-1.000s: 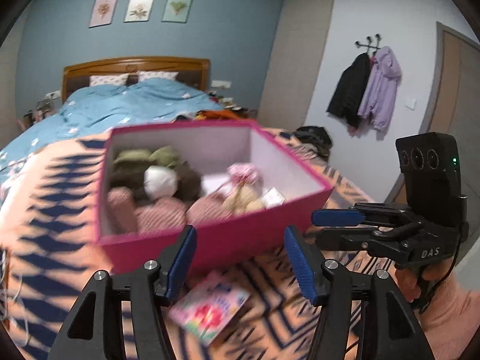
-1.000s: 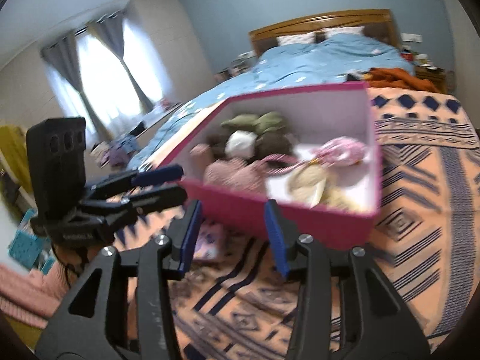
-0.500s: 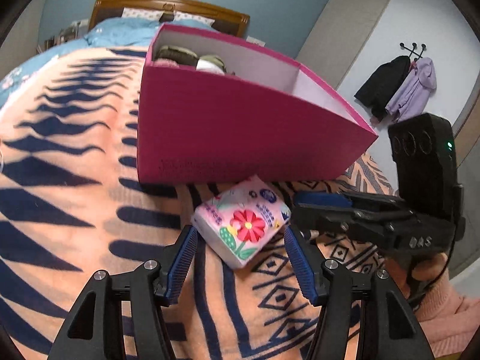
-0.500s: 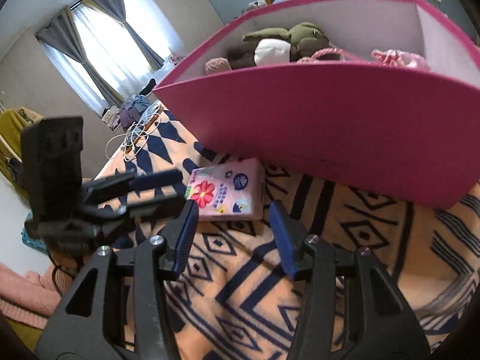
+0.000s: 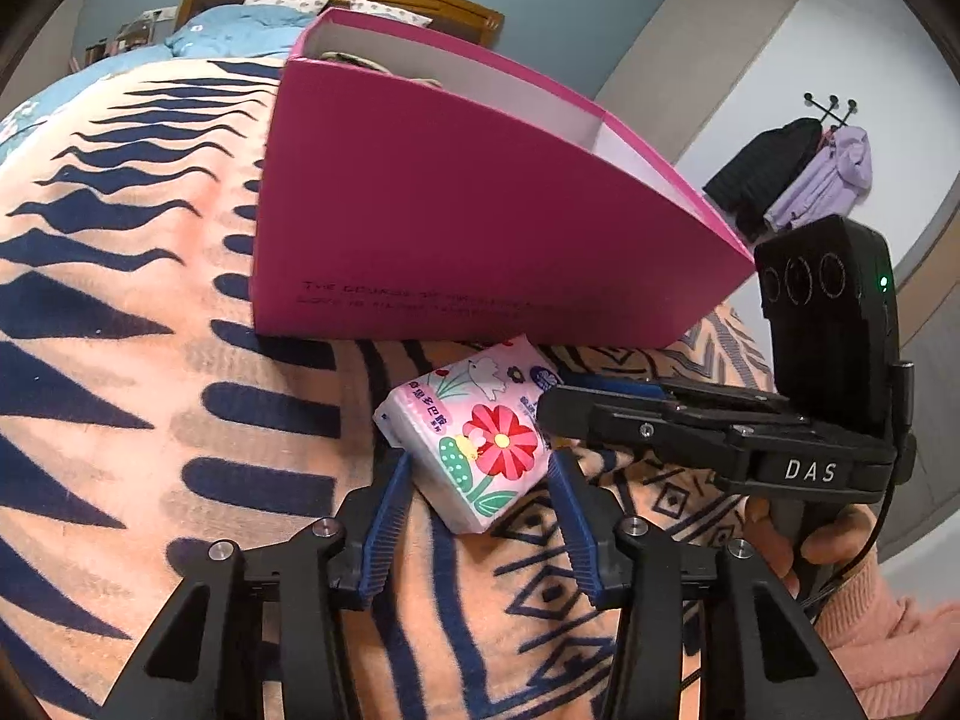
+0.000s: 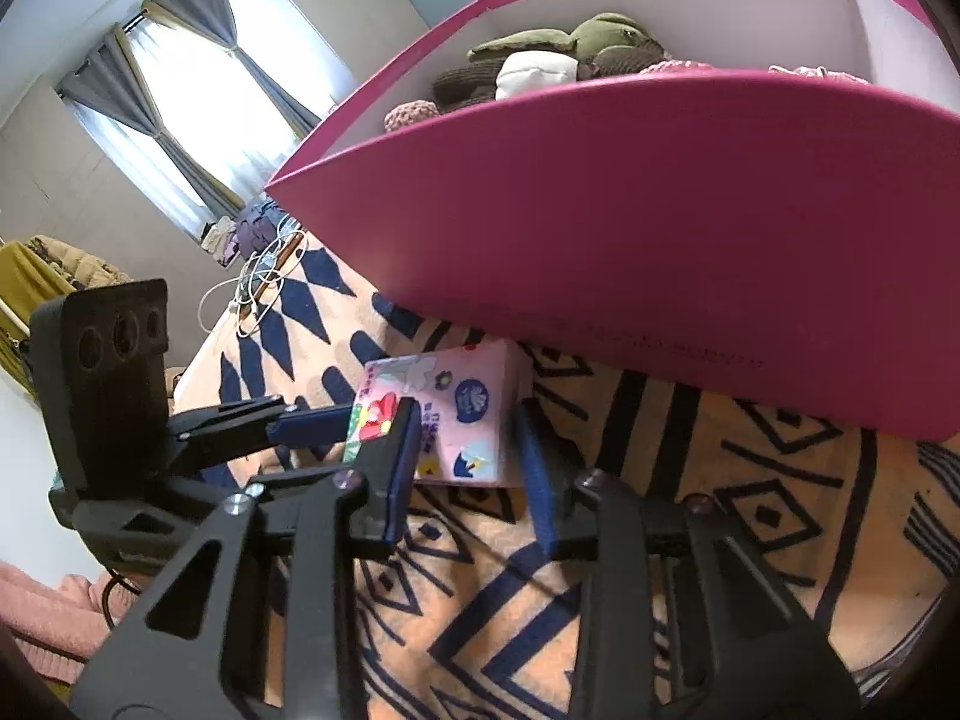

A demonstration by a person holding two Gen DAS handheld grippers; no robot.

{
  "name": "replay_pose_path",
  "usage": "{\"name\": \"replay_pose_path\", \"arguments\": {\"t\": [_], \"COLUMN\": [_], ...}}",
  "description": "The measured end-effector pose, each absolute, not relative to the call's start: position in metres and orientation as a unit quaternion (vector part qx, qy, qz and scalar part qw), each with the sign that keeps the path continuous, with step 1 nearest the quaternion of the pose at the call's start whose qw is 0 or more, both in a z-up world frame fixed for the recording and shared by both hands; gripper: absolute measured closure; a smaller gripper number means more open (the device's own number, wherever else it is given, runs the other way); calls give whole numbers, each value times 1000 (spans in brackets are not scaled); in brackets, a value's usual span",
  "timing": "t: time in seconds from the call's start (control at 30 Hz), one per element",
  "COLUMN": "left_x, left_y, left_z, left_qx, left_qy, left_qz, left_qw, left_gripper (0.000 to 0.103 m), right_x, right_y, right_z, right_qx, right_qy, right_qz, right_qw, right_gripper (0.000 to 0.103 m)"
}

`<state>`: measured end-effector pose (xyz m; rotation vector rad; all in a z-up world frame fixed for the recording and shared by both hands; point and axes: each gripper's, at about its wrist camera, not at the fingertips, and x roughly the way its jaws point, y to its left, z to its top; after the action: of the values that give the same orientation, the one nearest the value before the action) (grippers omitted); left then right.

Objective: Organize objects
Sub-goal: 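Close both tools on the pink floral tissue pack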

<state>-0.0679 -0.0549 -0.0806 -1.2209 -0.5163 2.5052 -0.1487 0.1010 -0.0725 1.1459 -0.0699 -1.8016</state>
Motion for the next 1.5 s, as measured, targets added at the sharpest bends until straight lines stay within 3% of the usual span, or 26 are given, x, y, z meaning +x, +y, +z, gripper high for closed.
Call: {"name": "replay_pose_path", "arguments": {"t": [0.4, 0.8, 0.9, 1.5], "left_x": [-82, -80, -80, -76], "left_y": [-9, -12, -11, -2], "left_z": [-77, -80, -80, -71], "left_qx": [-436, -441, -443, -433], "left_qy": [-152, -148, -147, -138], "left_qz": [860, 859, 858, 866], "left_qw": [217, 212, 213, 206], "left_gripper": [56, 56, 62, 66], "right_x": [-129, -132, -135, -124], "right_y": [166, 192, 190, 187], "right_z": [-68, -74, -76, -68], "right_qx": [476, 477, 478, 457], "right_qy": [-75, -107, -117, -94], "right_qz": [-756, -761, -757, -773], "right_qw": [443, 427, 429, 430], "right_gripper": [68, 68, 68, 68]}}
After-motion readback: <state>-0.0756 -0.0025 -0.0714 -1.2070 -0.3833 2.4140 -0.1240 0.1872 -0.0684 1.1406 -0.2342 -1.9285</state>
